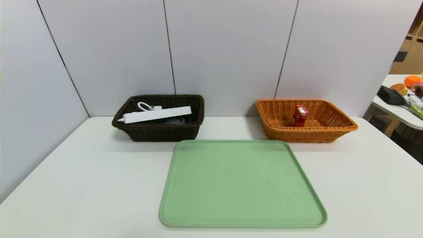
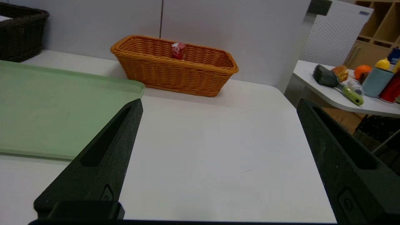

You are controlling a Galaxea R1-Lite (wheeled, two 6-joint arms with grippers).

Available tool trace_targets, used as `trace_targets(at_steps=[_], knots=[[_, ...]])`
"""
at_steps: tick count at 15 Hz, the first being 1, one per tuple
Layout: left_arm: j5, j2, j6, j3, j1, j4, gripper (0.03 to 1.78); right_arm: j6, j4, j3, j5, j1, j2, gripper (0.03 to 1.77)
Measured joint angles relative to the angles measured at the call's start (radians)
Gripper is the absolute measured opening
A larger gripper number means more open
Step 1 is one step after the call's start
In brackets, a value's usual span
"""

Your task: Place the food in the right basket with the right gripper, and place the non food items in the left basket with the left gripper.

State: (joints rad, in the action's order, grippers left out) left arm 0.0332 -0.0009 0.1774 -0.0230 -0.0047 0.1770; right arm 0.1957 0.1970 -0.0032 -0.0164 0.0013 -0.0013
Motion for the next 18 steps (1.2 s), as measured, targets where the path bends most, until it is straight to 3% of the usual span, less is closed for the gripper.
trace_targets(at_steps=[2,7,12,18], knots=[[-0.008,0.0,-0.023,0.017,0.0,-0.011,1.69,-0.005,-0.043,0.002,0.025,0.0,0.0,1.7],[-0.058,0.0,-0.057,0.023,0.0,-0.177,1.69,-0.042,-0.201,0.003,0.046,0.0,0.0,1.7],[-0.071,0.0,-0.101,0.023,0.0,-0.181,1.69,-0.139,-0.199,0.003,0.044,0.0,0.0,1.7],[-0.066,0.0,-0.129,0.023,-0.001,-0.185,1.69,-0.172,-0.199,0.003,0.033,0.0,0.0,1.7]])
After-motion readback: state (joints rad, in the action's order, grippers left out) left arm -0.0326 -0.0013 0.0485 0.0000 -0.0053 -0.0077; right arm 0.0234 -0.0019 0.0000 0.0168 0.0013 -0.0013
